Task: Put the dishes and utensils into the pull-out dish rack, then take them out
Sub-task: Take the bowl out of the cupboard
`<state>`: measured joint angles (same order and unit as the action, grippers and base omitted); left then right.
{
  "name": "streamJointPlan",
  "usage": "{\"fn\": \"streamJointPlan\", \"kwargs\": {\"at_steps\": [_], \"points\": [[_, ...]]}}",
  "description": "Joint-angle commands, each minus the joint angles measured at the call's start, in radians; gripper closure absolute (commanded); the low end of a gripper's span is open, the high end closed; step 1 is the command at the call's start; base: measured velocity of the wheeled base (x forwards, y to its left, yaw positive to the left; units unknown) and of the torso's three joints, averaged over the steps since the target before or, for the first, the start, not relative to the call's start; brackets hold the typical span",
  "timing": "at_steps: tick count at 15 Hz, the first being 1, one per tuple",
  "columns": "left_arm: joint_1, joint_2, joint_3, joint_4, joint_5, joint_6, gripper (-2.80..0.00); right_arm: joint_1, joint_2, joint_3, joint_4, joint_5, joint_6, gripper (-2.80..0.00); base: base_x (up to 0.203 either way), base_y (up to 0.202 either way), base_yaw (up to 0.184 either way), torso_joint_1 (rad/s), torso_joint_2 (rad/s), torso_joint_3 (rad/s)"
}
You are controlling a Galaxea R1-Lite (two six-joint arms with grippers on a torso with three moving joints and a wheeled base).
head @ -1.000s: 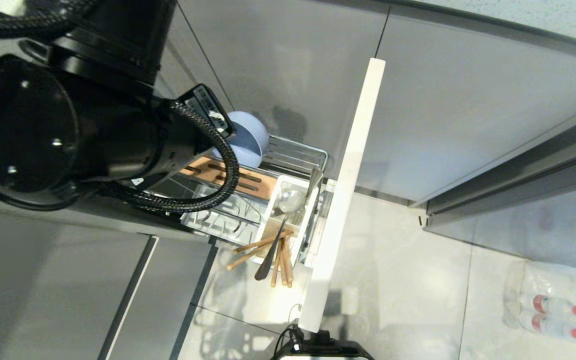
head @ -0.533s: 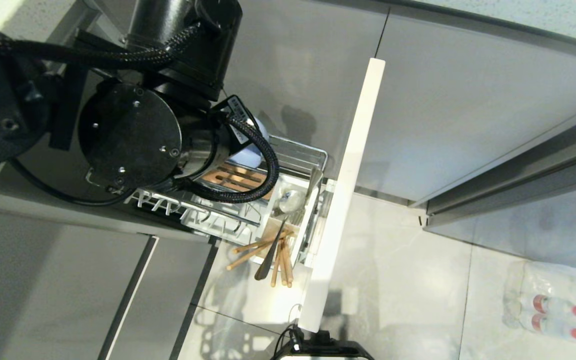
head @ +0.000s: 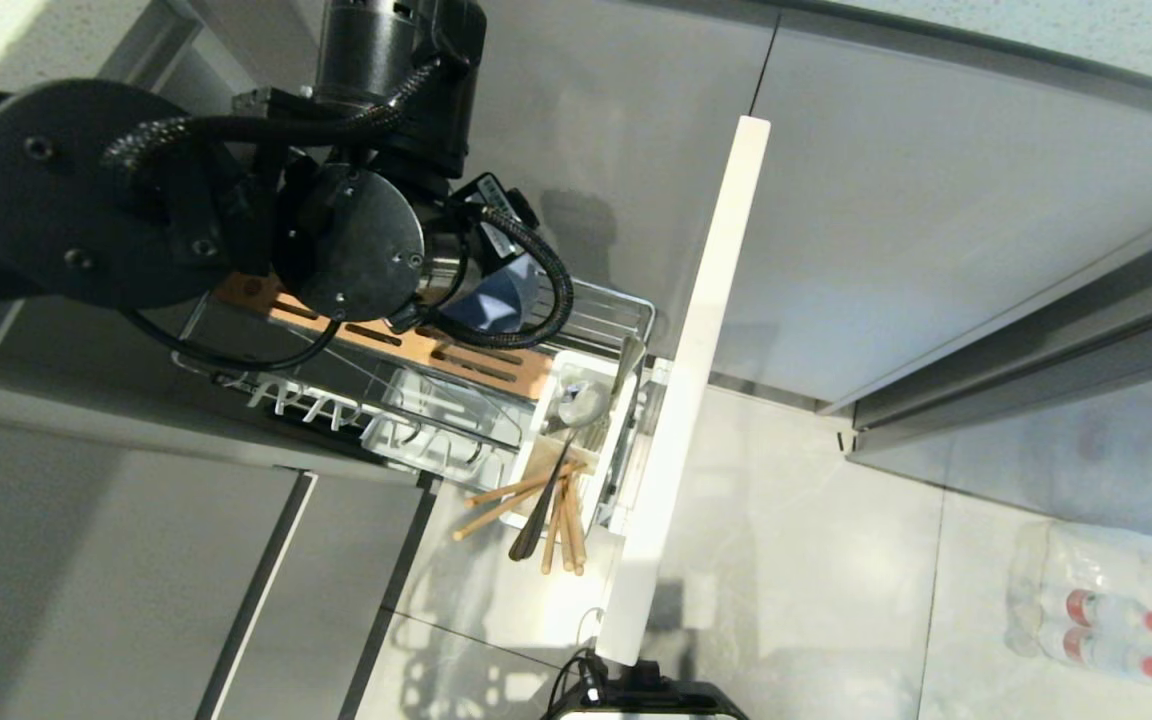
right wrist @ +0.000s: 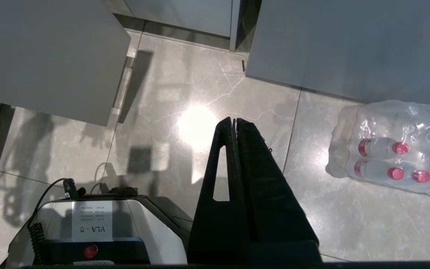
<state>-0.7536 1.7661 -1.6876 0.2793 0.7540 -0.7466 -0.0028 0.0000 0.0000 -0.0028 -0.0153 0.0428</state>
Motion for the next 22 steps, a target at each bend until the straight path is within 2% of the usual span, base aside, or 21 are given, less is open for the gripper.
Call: {"fn": "streamJointPlan", "kwargs": {"at_steps": [1,6,8,11,22], "points": [[0.009,0.033,-0.012,-0.003,-0.012,-0.004,-2.80,0.001,0.000,0.000,0.000,0.000,0.000,0.00,0.000,0.000,0.000,0.000,0.00,0.000],[0.045,0.075,-0.058,-0.020,-0.041,0.017,-2.80,0.001,0.001,0.000,0.000,0.000,0.000,0.00,0.000,0.000,0.000,0.000,0.00,0.000],[0.062,0.089,-0.058,-0.074,-0.084,0.039,-2.80,0.000,0.000,0.000,0.000,0.000,0.000,0.00,0.000,0.000,0.000,0.000,0.00,0.000],[0.079,0.118,-0.072,-0.089,-0.122,0.042,-2.80,0.000,0.000,0.000,0.000,0.000,0.000,0.00,0.000,0.000,0.000,0.000,0.00,0.000],[0.108,0.133,-0.087,-0.089,-0.134,0.064,-2.80,0.000,0.001,0.000,0.000,0.000,0.000,0.00,0.000,0.000,0.000,0.000,0.00,0.000]]}}
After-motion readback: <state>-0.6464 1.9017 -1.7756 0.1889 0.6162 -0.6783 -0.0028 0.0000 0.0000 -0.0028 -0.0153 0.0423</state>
